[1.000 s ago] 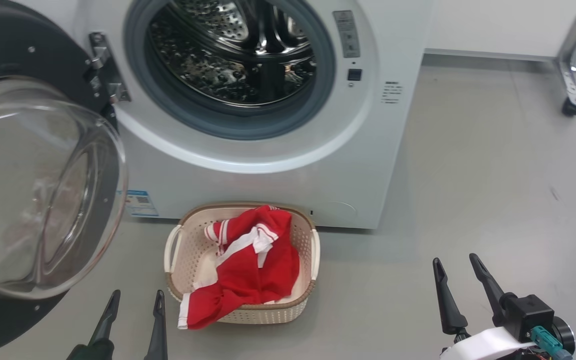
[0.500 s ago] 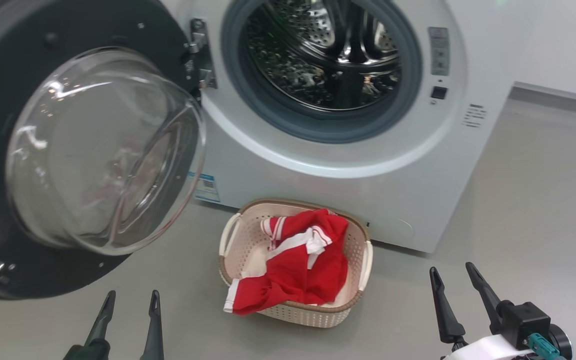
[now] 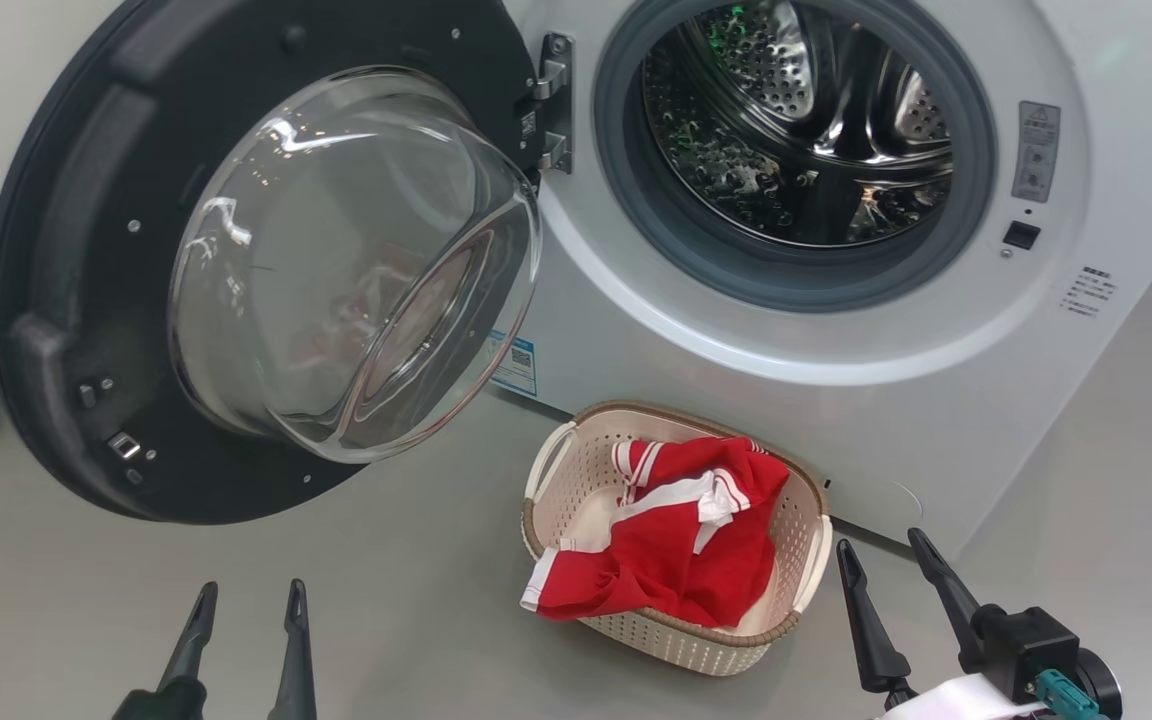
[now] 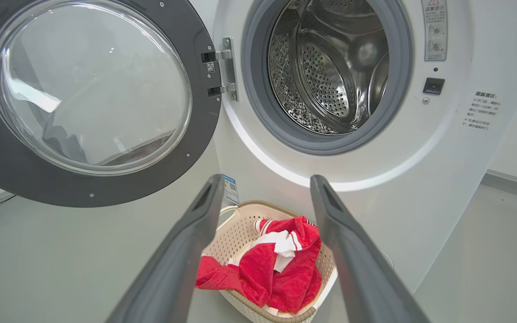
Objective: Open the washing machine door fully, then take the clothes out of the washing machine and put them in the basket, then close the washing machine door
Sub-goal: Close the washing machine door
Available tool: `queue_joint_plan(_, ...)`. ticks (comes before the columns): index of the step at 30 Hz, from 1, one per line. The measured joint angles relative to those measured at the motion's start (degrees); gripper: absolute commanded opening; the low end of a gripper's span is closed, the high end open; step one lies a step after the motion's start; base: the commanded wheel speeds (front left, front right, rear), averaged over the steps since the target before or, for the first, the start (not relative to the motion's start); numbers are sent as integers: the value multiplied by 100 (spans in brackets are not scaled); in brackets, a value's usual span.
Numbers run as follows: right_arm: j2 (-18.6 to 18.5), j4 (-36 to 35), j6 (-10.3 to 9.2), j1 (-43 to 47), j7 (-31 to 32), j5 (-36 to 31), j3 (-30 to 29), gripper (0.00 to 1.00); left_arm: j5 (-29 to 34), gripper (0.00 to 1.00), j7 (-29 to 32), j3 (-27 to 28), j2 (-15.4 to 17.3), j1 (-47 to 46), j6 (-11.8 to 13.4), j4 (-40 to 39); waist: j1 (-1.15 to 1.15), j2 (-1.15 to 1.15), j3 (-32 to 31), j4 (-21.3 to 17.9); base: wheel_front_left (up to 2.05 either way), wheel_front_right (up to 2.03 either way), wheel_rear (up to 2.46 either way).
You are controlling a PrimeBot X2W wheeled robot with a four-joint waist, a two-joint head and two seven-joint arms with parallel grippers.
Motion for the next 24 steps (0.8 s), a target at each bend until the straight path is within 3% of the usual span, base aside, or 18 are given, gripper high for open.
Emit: queue_joint_plan(24, 11, 111, 62, -7, 0, 0, 166, 100, -49, 100, 0, 142, -9, 23, 3, -41, 0, 0, -45, 151, 0, 0, 0)
